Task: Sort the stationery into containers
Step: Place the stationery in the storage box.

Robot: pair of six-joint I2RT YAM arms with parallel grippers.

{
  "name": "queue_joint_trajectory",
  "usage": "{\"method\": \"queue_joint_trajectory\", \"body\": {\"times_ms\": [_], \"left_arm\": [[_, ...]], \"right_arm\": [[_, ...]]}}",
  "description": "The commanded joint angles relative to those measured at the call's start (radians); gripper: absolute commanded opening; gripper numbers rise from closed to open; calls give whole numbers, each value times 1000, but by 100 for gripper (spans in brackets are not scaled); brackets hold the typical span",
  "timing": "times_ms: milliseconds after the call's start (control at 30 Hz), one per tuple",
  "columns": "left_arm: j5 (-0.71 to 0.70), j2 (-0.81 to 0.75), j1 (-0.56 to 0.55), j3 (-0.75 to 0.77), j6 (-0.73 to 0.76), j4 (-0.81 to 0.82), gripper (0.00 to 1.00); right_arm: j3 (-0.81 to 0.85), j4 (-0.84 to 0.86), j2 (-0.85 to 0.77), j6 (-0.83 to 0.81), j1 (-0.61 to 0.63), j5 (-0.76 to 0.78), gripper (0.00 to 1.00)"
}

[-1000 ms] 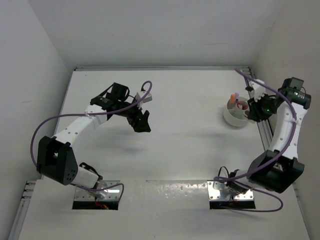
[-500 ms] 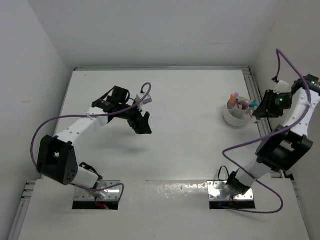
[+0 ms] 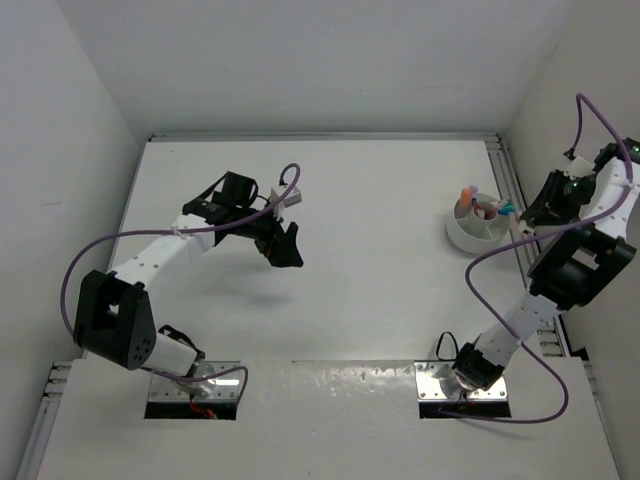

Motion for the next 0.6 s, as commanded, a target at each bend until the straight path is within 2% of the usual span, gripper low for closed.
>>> {"method": "queue_joint_trajectory", "body": {"times_ms": [0, 567], "left_arm": [[35, 2, 16, -1, -5, 30, 100], [35, 22, 19, 7, 0, 26, 100]], "right_arm": [[49, -191, 10, 45, 9, 75, 0], [58, -39, 58, 169, 139, 221, 0]]}}
